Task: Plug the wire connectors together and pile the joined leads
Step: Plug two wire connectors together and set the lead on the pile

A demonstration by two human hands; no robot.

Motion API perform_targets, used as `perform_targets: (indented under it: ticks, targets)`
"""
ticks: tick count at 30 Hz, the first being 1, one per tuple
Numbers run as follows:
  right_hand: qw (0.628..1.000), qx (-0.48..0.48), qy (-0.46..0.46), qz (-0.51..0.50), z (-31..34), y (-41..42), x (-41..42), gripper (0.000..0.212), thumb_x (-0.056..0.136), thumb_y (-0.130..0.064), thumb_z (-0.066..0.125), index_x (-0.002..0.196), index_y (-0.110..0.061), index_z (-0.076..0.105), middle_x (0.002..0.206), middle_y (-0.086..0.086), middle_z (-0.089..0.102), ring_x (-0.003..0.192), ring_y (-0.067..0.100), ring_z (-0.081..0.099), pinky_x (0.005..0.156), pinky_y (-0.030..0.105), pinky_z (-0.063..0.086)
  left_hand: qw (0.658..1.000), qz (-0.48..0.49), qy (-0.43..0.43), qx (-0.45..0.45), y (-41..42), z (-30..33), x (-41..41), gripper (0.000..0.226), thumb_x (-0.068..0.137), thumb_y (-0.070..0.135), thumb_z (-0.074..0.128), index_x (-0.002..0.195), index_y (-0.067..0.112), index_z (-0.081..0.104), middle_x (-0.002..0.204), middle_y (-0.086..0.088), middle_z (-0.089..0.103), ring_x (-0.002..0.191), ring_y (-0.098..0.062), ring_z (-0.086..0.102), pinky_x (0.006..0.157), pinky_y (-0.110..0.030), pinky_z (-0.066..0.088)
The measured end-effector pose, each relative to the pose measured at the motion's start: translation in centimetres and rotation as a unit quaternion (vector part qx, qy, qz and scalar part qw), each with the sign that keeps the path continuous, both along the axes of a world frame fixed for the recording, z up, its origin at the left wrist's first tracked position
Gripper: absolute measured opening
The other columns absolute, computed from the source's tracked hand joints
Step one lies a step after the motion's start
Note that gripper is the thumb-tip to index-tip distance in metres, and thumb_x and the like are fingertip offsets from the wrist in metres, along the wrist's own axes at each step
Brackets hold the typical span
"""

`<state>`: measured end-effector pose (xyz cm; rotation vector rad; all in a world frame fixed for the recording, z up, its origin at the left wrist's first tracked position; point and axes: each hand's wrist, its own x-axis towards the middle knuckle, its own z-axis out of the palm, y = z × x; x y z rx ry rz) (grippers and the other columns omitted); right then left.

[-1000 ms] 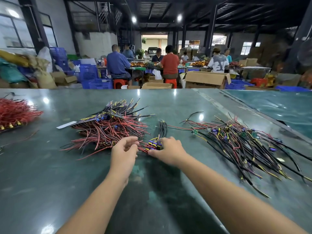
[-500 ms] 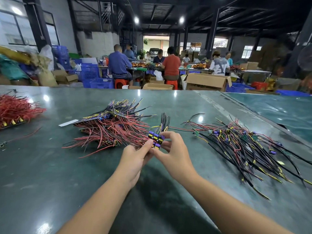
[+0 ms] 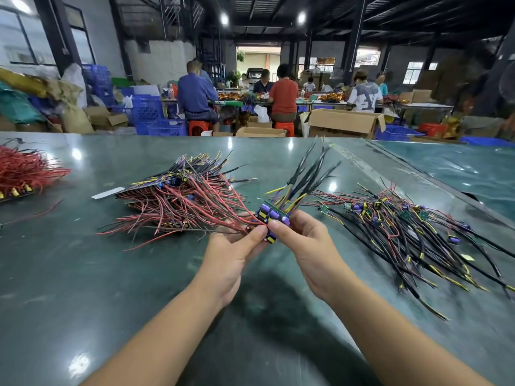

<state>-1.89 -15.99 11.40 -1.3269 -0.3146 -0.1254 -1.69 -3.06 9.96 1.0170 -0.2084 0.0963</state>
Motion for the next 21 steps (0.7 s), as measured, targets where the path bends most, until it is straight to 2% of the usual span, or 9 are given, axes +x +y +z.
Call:
perform_targets:
  ticks: [4, 8, 11, 13, 17, 21]
  targets:
    - [1.000, -0.014, -0.011, 0.013, 0.4, -0.3, 0.0, 0.020, 0.086, 0.000, 0.062, 0.104, -0.006, 0.068, 0.099, 0.004, 0.072, 0.093, 0.012, 0.064, 0.087, 0.023, 0.051, 1.000, 0.004, 0.002, -0.004, 0.1, 0.0, 0.0, 0.022, 0.066, 0.005, 0.069, 0.088, 0.007, 0.073, 0.089, -0.008, 0.075, 0.083, -0.014, 0.071, 0.068, -0.022, 0.056]
    - [0.998, 0.014, 0.043, 0.037, 0.9, -1.0, 0.0, 0.024, 0.074, -0.016, 0.071, 0.096, -0.007, 0.070, 0.095, 0.009, 0.070, 0.090, 0.020, 0.061, 0.096, 0.041, 0.046, 1.000, -0.006, -0.027, -0.001, 0.4, 0.2, -0.1, 0.019, 0.066, 0.006, 0.070, 0.083, 0.011, 0.077, 0.091, -0.010, 0.074, 0.083, -0.018, 0.071, 0.070, -0.026, 0.057]
    - [0.994, 0.034, 0.093, 0.039, 0.9, -1.2, 0.0, 0.039, 0.063, -0.026, 0.075, 0.093, -0.003, 0.067, 0.100, 0.018, 0.067, 0.092, 0.026, 0.060, 0.099, 0.046, 0.044, 0.999, 0.001, -0.025, 0.024, 0.5, 0.2, -0.1, 0.018, 0.065, 0.008, 0.072, 0.081, 0.012, 0.077, 0.090, -0.008, 0.075, 0.081, -0.016, 0.071, 0.069, -0.025, 0.056]
    - [0.991, 0.044, 0.120, 0.042, 0.9, -1.2, 0.0, 0.044, 0.062, -0.028, 0.076, 0.098, -0.004, 0.066, 0.104, 0.020, 0.066, 0.093, 0.027, 0.058, 0.093, 0.041, 0.046, 0.999, 0.002, -0.019, 0.035, 0.6, 0.2, -0.1, 0.019, 0.063, 0.010, 0.073, 0.081, 0.011, 0.076, 0.090, -0.008, 0.075, 0.081, -0.014, 0.071, 0.069, -0.024, 0.056]
    - [0.983, 0.082, 0.157, 0.051, 0.9, -1.2, 0.1, 0.035, 0.066, -0.025, 0.073, 0.097, -0.012, 0.063, 0.096, 0.008, 0.073, 0.073, 0.015, 0.068, 0.064, 0.020, 0.052, 0.999, -0.006, -0.012, 0.035, 0.6, 0.0, -0.1, 0.024, 0.060, 0.010, 0.074, 0.083, 0.009, 0.074, 0.090, -0.008, 0.075, 0.081, -0.014, 0.071, 0.070, -0.024, 0.056]
    - [0.972, 0.125, 0.179, 0.083, 0.9, -1.1, 0.1, 0.015, 0.068, -0.018, 0.070, 0.081, -0.011, 0.072, 0.079, 0.005, 0.073, 0.066, 0.012, 0.068, 0.059, 0.018, 0.054, 0.996, -0.026, -0.032, 0.082, 0.7, 0.0, -0.1, 0.022, 0.061, 0.012, 0.074, 0.081, 0.017, 0.077, 0.088, -0.002, 0.075, 0.080, -0.010, 0.070, 0.069, -0.021, 0.055]
